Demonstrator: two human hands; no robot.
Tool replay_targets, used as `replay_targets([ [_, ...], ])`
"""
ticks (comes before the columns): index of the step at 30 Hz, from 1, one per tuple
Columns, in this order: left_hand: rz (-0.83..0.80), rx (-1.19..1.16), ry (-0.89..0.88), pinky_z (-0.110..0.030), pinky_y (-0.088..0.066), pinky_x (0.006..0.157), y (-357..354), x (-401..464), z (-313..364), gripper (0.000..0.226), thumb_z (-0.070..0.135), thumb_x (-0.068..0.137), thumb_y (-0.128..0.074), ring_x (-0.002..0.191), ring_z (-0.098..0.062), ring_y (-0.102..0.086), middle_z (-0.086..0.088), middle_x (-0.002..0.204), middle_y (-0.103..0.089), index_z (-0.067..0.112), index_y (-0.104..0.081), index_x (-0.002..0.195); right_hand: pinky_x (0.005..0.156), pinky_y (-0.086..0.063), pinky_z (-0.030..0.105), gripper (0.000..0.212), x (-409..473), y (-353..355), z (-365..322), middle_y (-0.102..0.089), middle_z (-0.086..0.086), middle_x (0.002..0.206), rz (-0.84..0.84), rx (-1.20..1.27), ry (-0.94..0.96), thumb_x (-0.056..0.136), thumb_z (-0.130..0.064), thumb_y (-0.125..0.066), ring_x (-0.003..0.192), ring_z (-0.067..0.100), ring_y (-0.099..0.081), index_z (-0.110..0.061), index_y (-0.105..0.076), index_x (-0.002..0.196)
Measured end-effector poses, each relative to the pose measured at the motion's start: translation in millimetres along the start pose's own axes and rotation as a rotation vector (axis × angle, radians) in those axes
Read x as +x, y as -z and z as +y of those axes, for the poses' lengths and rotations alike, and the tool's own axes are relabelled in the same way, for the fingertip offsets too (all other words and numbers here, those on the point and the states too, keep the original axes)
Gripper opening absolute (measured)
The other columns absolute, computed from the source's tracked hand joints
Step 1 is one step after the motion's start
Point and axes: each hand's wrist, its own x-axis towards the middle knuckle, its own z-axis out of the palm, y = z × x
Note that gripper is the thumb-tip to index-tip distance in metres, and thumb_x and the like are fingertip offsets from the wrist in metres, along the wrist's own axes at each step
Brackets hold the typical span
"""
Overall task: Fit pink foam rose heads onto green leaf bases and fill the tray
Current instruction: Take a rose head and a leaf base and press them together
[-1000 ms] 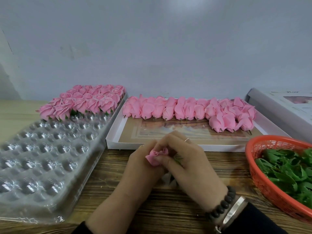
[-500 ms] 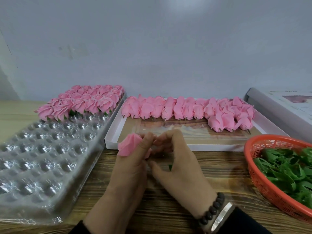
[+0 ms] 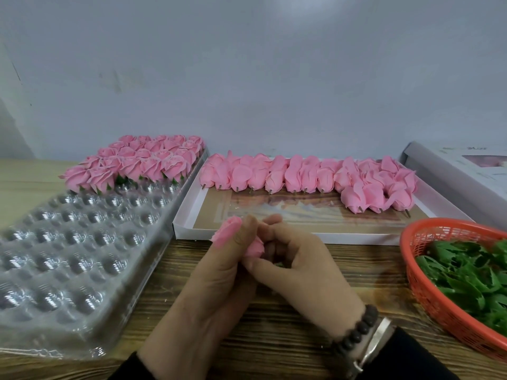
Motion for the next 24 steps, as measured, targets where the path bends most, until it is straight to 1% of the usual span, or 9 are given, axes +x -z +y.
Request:
replay_targets([
  [3,-0.075,0.019,0.012,-0.032,-0.057,0.072,1.6,0.3,3.7,0.039,0.044,0.05,-0.086,0.09,-0.022,-0.069,-0.008,0.092,-0.072,0.016,-0.075,0.075,0.056,-0.049,0.026,0.009,-0.2,6.9,-0.4,-0.061,-0.001,0.062,-0.102,0.037,-0.052,0.077,-0.023,-0.073,0.059,0.012,-0.058,-0.017,-0.071,0.083],
  [6,0.111,0.193,-0.122,-0.032,-0.057,0.066,2.1,3.5,3.5,0.024,0.032,0.064,-0.079,0.073,-0.021,-0.068,-0.01,0.074,-0.07,0.009,-0.074,0.072,0.064,-0.048,0.015,0.005,2.1,7.9,1.8,-0.066,-0.008,0.071,0.09,-0.13,0.045,0.079,-0.019,-0.071,0.065,0.007,-0.06,-0.021,-0.069,0.075],
  [9,0.341,0.617,-0.33,-0.023,-0.048,0.051,7.4,5.7,5.1,0.016,0.019,0.068,-0.071,0.05,-0.015,-0.057,-0.007,0.053,-0.062,0.005,-0.067,0.061,0.072,-0.043,0.009,0.009,2.8,10.3,1.4,-0.065,-0.012,0.085,0.239,-0.159,0.195,0.079,-0.023,-0.068,0.078,0.002,-0.059,-0.027,-0.063,0.085],
  [11,0.342,0.809,-0.388,-0.017,-0.04,0.044,7.6,5.1,5.9,0.017,0.01,0.068,-0.076,0.045,-0.009,-0.049,-0.001,0.048,-0.056,0.009,-0.061,0.06,0.081,-0.039,0.007,0.027,2.0,10.9,-1.9,-0.058,-0.018,0.099,0.163,-0.314,0.301,0.076,-0.025,-0.065,0.092,-0.001,-0.055,-0.036,-0.059,0.1],
  [13,0.256,0.902,-0.423,-0.011,-0.045,0.053,3.5,4.7,7.4,0.015,0.004,0.069,-0.077,0.056,-0.001,-0.058,0.007,0.061,-0.066,0.012,-0.065,0.072,0.093,-0.038,0.013,0.041,2.1,10.0,-3.8,-0.053,-0.014,0.114,0.025,-0.445,0.362,0.077,-0.021,-0.063,0.106,-0.001,-0.05,-0.033,-0.058,0.116],
  [16,0.149,1.107,-0.417,-0.014,-0.049,0.073,4.3,6.6,9.6,0.041,0.002,0.073,-0.071,0.083,0.0,-0.064,0.008,0.088,-0.069,0.004,-0.06,0.112,0.1,-0.039,0.028,0.045,1.4,10.4,-4.8,-0.046,-0.012,0.123,-0.106,-0.532,0.369,0.082,-0.017,-0.057,0.116,0.004,-0.046,-0.031,-0.055,0.124],
  [19,0.147,1.229,-0.347,-0.032,-0.048,0.091,8.6,7.0,7.8,0.08,0.008,0.072,-0.072,0.096,-0.012,-0.063,0.003,0.099,-0.066,0.008,-0.03,0.141,0.098,-0.039,0.029,0.037,1.3,13.2,-5.8,-0.044,-0.015,0.119,-0.153,-0.585,0.338,0.085,-0.018,-0.057,0.111,0.006,-0.047,-0.033,-0.056,0.12],
  [22,0.138,1.223,-0.265,-0.034,-0.047,0.094,11.1,4.5,4.3,0.101,0.005,0.07,-0.076,0.097,-0.014,-0.064,0.004,0.098,-0.068,0.022,-0.012,0.147,0.093,-0.038,0.018,0.027,1.9,15.8,-5.6,-0.047,-0.017,0.109,-0.17,-0.569,0.317,0.085,-0.018,-0.06,0.104,0.0,-0.048,-0.03,-0.057,0.11],
  [24,0.127,1.235,-0.242,-0.026,-0.049,0.088,14.6,4.9,2.9,0.104,0.007,0.069,-0.077,0.093,-0.011,-0.064,0.006,0.095,-0.068,0.032,-0.009,0.144,0.085,-0.038,0.012,0.021,2.0,18.0,-4.7,-0.05,-0.017,0.102,-0.168,-0.569,0.288,0.084,-0.021,-0.062,0.097,-0.002,-0.049,-0.03,-0.057,0.102],
])
